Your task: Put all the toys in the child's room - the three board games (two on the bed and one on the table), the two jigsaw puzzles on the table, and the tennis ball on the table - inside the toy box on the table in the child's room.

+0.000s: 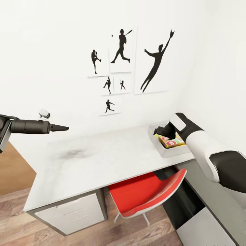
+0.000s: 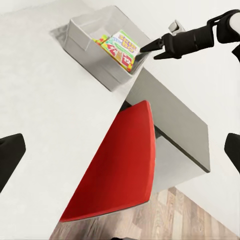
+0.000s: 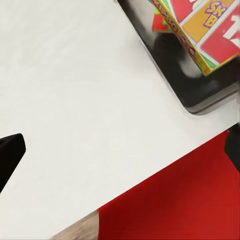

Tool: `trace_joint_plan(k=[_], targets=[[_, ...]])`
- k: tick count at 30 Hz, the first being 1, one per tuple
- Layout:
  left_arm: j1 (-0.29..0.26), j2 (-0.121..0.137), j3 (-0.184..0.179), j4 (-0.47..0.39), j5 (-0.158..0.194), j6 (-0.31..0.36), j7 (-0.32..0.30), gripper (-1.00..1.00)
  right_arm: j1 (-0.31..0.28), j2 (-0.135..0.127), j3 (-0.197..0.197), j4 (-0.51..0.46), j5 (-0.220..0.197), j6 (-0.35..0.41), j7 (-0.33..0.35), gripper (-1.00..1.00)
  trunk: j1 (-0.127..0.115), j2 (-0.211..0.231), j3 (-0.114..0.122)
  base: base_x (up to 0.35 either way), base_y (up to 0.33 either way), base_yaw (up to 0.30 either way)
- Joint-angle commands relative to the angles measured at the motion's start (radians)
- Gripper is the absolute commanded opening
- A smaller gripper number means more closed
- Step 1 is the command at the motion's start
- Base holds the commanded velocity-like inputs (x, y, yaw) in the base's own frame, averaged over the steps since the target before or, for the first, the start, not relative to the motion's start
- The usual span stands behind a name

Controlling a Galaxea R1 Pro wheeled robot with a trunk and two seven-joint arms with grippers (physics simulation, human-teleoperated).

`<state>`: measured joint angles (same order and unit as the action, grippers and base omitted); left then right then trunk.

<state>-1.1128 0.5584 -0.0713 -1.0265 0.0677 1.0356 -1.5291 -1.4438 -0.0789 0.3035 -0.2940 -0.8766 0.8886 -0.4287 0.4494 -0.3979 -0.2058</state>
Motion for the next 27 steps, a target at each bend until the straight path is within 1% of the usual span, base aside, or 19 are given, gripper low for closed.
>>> trace_joint_plan(k=[1, 12, 27], targets=[[-0.001, 0.002, -0.003, 0.0, 0.006, 0.011, 0.0, 1.0, -0.001, 0.0, 0.007, -0.002, -0.01, 0.003, -0.008, 1.0, 0.001, -0.002, -0.001, -0.049, 0.038, -0.062], [-0.002, 0.003, -0.003, 0.0, 0.006, 0.011, 0.0, 1.0, 0.0, -0.001, 0.006, -0.041, -0.012, 0.003, -0.007, 1.0, 0.001, -0.002, 0.017, -0.009, 0.007, -0.064], [-0.001, 0.003, -0.002, 0.0, 0.006, 0.011, -0.002, 1.0, 0.0, -0.001, 0.005, -0.047, -0.013, 0.003, -0.007, 1.0, 0.001, -0.002, 0.041, -0.015, 0.003, -0.065]])
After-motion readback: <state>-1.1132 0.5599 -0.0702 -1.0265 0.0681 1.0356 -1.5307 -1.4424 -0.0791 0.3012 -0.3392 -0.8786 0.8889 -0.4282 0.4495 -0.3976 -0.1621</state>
